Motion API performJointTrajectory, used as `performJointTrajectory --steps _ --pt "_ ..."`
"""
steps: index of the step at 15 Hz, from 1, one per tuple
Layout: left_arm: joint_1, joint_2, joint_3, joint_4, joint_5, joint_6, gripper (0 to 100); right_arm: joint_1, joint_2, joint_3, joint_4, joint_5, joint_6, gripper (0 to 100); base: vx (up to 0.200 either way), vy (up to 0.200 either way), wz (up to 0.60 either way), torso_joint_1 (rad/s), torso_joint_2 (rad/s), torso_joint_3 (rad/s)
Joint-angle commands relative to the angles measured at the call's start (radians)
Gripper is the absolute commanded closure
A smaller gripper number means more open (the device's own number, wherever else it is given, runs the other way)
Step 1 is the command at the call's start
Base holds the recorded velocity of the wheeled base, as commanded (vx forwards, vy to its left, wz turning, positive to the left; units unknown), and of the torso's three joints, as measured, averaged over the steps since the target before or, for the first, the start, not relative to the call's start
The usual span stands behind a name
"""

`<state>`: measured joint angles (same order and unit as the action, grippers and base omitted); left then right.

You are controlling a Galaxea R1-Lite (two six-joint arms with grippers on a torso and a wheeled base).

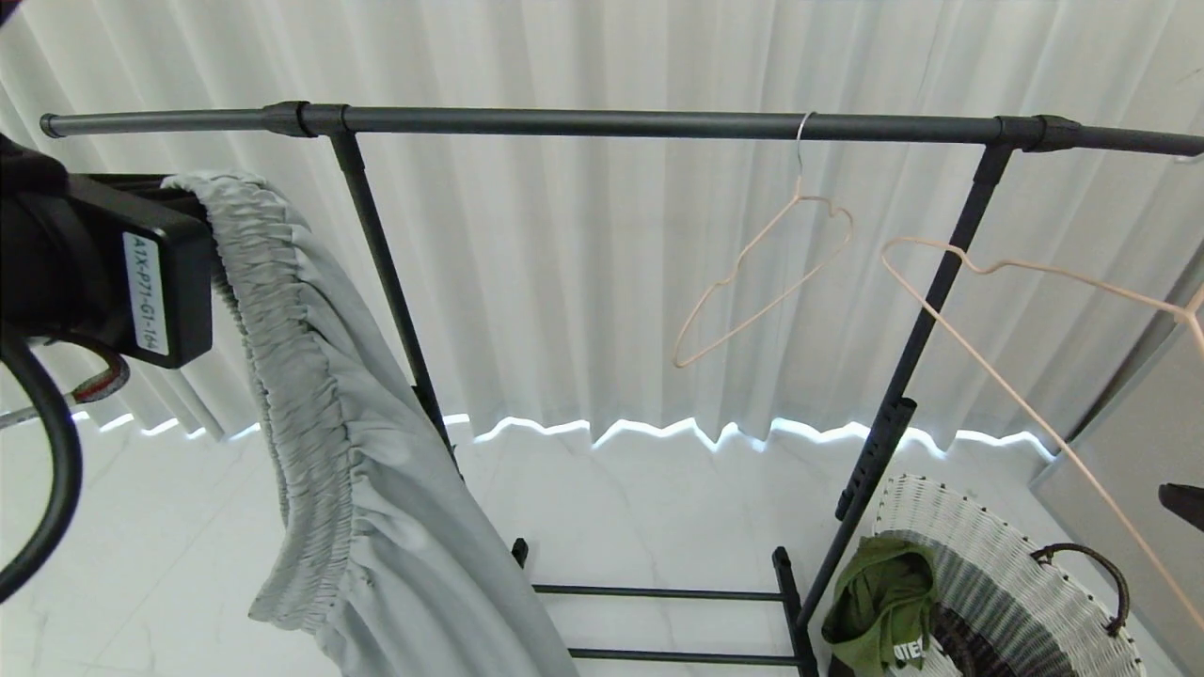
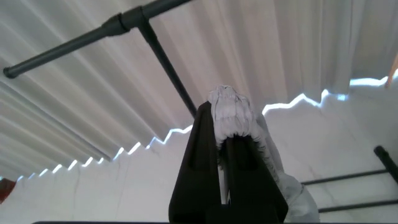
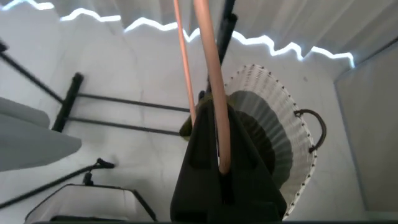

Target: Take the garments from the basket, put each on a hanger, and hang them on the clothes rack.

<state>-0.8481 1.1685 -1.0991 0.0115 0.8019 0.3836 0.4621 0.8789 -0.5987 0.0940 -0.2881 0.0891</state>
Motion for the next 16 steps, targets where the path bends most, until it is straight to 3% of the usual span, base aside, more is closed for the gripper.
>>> performJointTrajectory --steps 1,7,12,15,16 --pt "0.0 0.0 0.013 -0.001 0.0 0.001 100 0.066 -0.012 0.002 -0.002 0.0 -0.009 100 -0.2 0.0 0.0 -0.002 0.0 0.007" --pt "0.0 0.037 0.013 -0.001 0.002 0.004 100 0.412 0.043 -0.026 -0.01 0.0 -0.085 100 0.0 0.0 0.0 0.0 0.0 0.0" --pt "0.032 0.145 -0.036 -0.001 0.034 0.008 100 0.606 0.149 -0.09 -0.011 -0.003 -0.085 100 0.0 0.0 0.0 0.0 0.0 0.0" --pt "0.032 0.223 -0.074 -0.01 0.048 -0.031 100 0.728 0.164 -0.087 -0.01 -0.005 -0.078 100 0.0 0.0 0.0 0.0 0.0 0.0" --pt "0.032 0.263 -0.1 -0.011 0.049 -0.075 100 0.777 0.175 -0.092 -0.01 -0.005 -0.075 100 0.0 0.0 0.0 0.0 0.0 0.0"
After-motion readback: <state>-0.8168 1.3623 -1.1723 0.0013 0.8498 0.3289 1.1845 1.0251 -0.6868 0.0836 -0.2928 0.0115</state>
